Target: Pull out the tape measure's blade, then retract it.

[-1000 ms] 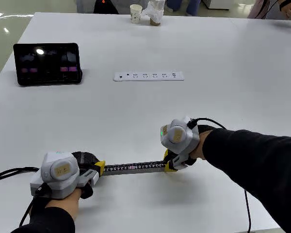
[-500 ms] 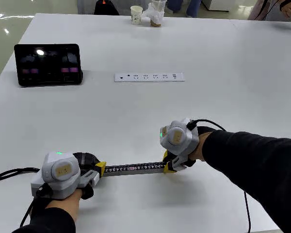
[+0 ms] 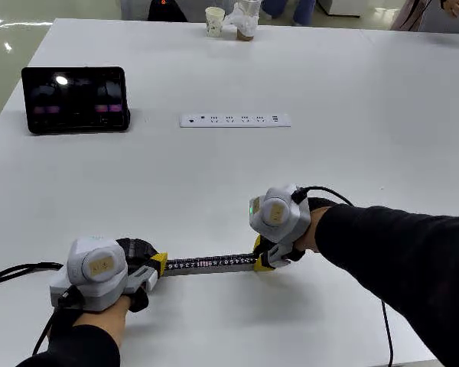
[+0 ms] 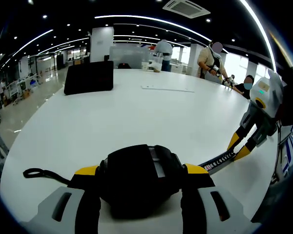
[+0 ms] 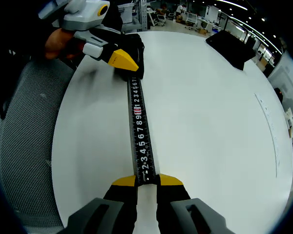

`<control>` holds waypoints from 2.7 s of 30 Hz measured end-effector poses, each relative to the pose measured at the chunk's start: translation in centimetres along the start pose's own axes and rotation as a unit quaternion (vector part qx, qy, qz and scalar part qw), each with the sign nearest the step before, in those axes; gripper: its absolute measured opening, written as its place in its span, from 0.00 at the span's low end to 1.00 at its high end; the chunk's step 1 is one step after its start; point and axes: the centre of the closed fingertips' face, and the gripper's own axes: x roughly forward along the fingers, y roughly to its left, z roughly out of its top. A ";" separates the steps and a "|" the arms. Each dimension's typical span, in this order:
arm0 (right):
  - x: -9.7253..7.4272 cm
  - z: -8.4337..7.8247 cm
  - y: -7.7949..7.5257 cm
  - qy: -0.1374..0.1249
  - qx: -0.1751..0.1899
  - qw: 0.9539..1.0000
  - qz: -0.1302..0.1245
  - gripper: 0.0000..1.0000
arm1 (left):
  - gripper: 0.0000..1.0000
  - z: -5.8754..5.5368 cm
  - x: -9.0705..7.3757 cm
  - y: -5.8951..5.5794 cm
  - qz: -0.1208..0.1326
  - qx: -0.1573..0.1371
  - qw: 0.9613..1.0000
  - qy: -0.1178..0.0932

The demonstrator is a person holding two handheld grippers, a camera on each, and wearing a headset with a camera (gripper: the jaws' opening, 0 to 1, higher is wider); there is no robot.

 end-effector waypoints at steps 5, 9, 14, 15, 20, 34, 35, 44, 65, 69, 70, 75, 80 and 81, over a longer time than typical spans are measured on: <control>0.1 0.3 0.0 0.000 0.000 1.000 0.000 0.11 | 0.62 0.0 0.0 0.0 0.000 0.000 1.000 -0.001; 0.1 0.3 0.0 -0.002 0.003 1.000 -0.003 0.11 | 0.62 0.0 -0.1 0.0 0.000 -0.001 1.000 0.002; 0.2 0.5 0.0 -0.009 0.012 1.000 -0.005 0.11 | 0.62 0.0 0.1 0.0 -0.001 -0.001 1.000 0.002; 0.2 0.5 0.0 -0.010 0.012 1.000 -0.006 0.11 | 0.62 0.0 0.1 0.0 -0.001 -0.001 1.000 0.003; 0.3 0.7 0.0 -0.007 0.007 1.000 -0.006 0.11 | 0.62 0.0 0.1 0.0 -0.002 0.000 1.000 0.006; 0.6 1.3 0.0 -0.010 -0.001 1.000 -0.002 0.11 | 0.62 0.0 0.0 0.0 -0.002 0.001 1.000 0.008; 0.6 1.4 0.1 -0.011 -0.001 1.000 -0.002 0.11 | 0.62 0.0 0.0 0.0 -0.001 0.001 1.000 0.008; 0.8 1.9 0.1 -0.013 -0.003 1.000 -0.001 0.11 | 0.62 -0.1 0.0 0.0 -0.001 0.001 1.000 0.013; 1.4 3.1 0.1 -0.020 -0.006 1.000 0.005 0.11 | 0.61 -0.1 0.0 0.0 -0.003 0.001 1.000 0.013; 1.5 3.4 0.1 -0.020 -0.007 1.000 0.004 0.11 | 0.61 -0.1 0.0 0.0 -0.003 0.001 1.000 0.014; 1.5 3.4 0.2 -0.019 -0.007 1.000 0.004 0.11 | 0.61 -0.1 0.0 0.0 -0.003 0.001 1.000 0.014; 1.6 3.6 0.3 -0.018 -0.008 1.000 0.005 0.11 | 0.61 -0.1 0.0 0.0 -0.004 0.001 1.000 0.015; 1.6 3.8 0.4 -0.016 -0.008 1.000 0.005 0.11 | 0.61 -0.1 0.0 0.0 -0.005 0.001 1.000 0.015; 1.6 3.8 0.4 -0.016 -0.008 1.000 0.005 0.11 | 0.61 -0.1 0.0 0.0 -0.005 0.001 1.000 0.015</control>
